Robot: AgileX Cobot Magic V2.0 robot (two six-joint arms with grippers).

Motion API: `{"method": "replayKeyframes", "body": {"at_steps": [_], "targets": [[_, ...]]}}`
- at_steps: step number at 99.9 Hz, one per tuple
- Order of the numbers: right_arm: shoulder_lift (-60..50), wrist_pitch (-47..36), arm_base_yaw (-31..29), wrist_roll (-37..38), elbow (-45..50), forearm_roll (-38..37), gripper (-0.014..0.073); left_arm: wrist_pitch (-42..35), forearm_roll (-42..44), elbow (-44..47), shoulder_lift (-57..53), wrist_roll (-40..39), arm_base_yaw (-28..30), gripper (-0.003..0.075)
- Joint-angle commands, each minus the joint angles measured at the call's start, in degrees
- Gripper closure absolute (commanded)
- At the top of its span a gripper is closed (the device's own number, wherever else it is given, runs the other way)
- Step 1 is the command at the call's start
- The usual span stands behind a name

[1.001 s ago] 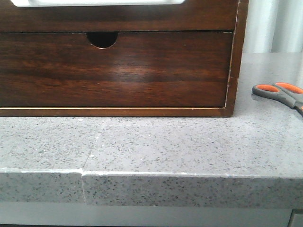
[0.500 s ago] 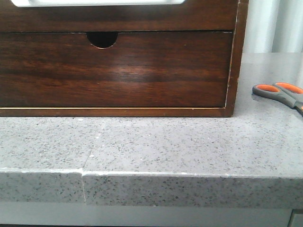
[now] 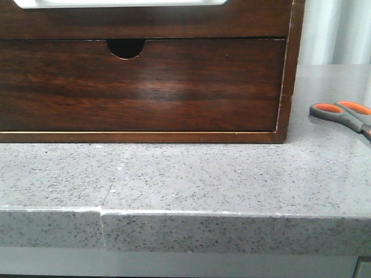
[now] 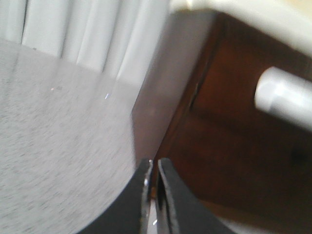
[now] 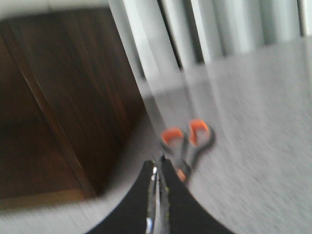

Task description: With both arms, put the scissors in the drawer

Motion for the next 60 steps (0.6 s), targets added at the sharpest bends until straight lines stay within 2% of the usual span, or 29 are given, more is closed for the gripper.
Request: {"method": "replayKeyframes", "body": {"at_steps": [1, 13, 20, 25, 43, 56, 60], "targets": [[-1.59, -10.18, -0.12, -0.12, 1.74, 9.49, 0.0639, -10.67, -14.52, 1.11, -1.67, -0.23, -0.23, 0.0740], [-1.59, -12.34, -0.12, -0.03, 1.74, 20.25, 0.0639, -11.82, -31.05, 0.99, -1.67, -0.47, -0.23, 0.0740], [-1.59, -12.73, -0.12, 0.01, 1.74, 26.13, 0.0639, -9.72, -43.25, 0.99, -1.67, -1.49, -0.23, 0.0740], [-1.59, -11.70, -0.01, 0.01, 1.34, 29.94, 0.0639, -6.42, -47.64, 0.68, -1.67, -1.49, -0.23, 0.0740], [-0.32, -6.85, -0.01, -0.40, -4.49, 30.96, 0.0638, 6.53, -42.26, -4.42, 2.95, -1.49, -0.23, 0.0739], [5.10, -0.65, -0.01, -4.37, -11.31, 30.26, 0.0637, 13.74, -44.26, -10.25, 12.79, -1.49, -0.23, 0.0732], [7.14, 0.87, -0.01, -5.46, -13.66, 29.87, 0.0637, 16.12, -45.07, -12.32, 16.72, -1.49, -0.23, 0.0707]]}}
